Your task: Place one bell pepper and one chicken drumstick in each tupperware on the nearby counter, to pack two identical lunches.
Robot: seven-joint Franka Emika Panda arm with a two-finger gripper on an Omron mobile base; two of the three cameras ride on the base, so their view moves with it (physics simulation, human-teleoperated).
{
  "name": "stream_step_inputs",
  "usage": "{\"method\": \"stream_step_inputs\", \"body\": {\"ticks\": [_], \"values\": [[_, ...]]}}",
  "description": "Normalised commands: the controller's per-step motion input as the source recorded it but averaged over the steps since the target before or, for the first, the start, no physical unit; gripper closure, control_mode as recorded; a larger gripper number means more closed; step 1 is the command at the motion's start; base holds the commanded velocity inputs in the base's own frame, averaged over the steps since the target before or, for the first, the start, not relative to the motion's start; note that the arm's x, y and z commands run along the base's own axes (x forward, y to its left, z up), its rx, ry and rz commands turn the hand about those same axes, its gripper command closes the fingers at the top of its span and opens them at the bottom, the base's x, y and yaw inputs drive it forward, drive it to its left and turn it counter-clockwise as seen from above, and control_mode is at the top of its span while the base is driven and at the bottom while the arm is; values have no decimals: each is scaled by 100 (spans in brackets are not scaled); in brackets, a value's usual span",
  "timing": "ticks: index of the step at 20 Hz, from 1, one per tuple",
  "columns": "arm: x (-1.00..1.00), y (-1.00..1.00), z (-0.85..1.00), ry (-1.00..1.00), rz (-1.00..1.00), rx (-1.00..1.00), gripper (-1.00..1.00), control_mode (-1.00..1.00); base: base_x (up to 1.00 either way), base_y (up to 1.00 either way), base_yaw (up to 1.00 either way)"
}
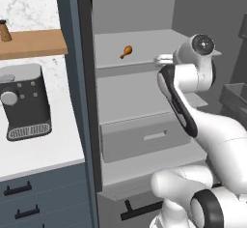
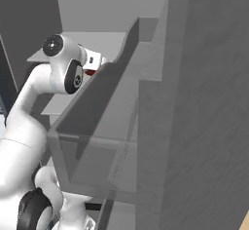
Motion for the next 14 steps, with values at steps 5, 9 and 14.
{"method": "stream_step_inputs", "body": {"ticks": [5,9,14], "values": [[-100,39,-33,4,12,-4,100,-100,0,0,0],[-100,33,-45,0,11,-7,100,-100,0,0,0],[-80,24,-44,1,9,-4,100,100,-20,5,3]]}}
